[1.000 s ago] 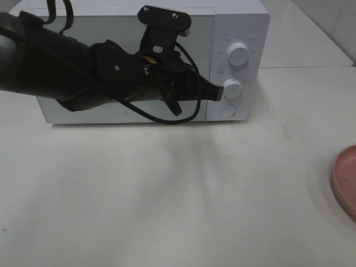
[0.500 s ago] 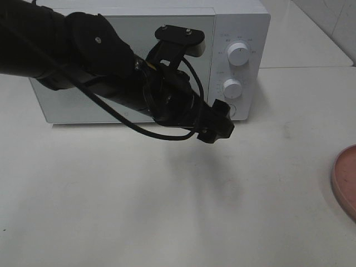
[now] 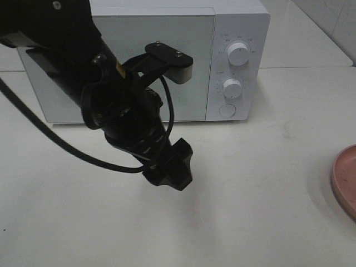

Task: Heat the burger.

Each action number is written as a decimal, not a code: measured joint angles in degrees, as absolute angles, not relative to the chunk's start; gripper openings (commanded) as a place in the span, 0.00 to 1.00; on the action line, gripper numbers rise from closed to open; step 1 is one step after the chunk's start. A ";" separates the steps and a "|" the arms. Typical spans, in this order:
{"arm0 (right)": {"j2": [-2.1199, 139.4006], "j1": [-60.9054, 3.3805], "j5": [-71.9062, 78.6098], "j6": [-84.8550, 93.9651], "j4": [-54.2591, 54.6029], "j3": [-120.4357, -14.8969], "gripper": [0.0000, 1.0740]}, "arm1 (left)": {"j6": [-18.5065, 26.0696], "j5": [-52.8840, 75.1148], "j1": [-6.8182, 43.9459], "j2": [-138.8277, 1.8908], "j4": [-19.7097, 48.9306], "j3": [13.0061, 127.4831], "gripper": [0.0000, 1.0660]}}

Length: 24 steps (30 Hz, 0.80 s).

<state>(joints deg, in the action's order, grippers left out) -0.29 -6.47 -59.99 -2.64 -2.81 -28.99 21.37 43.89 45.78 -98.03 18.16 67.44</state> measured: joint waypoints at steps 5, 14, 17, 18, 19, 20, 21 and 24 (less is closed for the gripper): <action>-0.29 -6.47 -59.99 -2.64 -2.81 -28.99 0.71 | 12.43 50.71 45.15 -96.14 11.63 67.44 0.92; -0.29 -6.47 -59.99 -2.64 -2.81 -28.99 0.71 | 10.49 61.02 32.37 -90.87 10.54 67.44 0.92; -0.29 -6.47 -59.99 -2.64 -2.81 -28.99 0.71 | 10.43 64.17 26.99 -88.64 10.60 67.44 0.92; -0.29 -6.47 -59.99 -2.64 -2.81 -28.99 0.71 | 10.43 64.17 26.99 -88.64 10.60 67.44 0.92; -0.29 -6.47 -59.99 -2.64 -2.81 -28.99 0.71 | 10.37 66.18 22.98 -86.86 10.60 67.44 0.92; -0.29 -6.47 -59.99 -2.64 -2.81 -28.99 0.71 | 10.26 67.21 21.31 -86.17 10.60 67.44 0.92; -0.29 -6.47 -59.99 -2.64 -2.81 -28.99 0.71 | 10.26 67.21 21.31 -86.17 10.60 67.44 0.92; -0.29 -6.47 -59.99 -2.64 -2.81 -28.99 0.71 | 9.57 68.98 15.81 -83.59 10.54 67.44 0.92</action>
<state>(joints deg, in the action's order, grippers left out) -0.29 -6.47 -59.99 -2.64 -2.81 -28.99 9.57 68.98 15.81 -83.59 10.54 67.44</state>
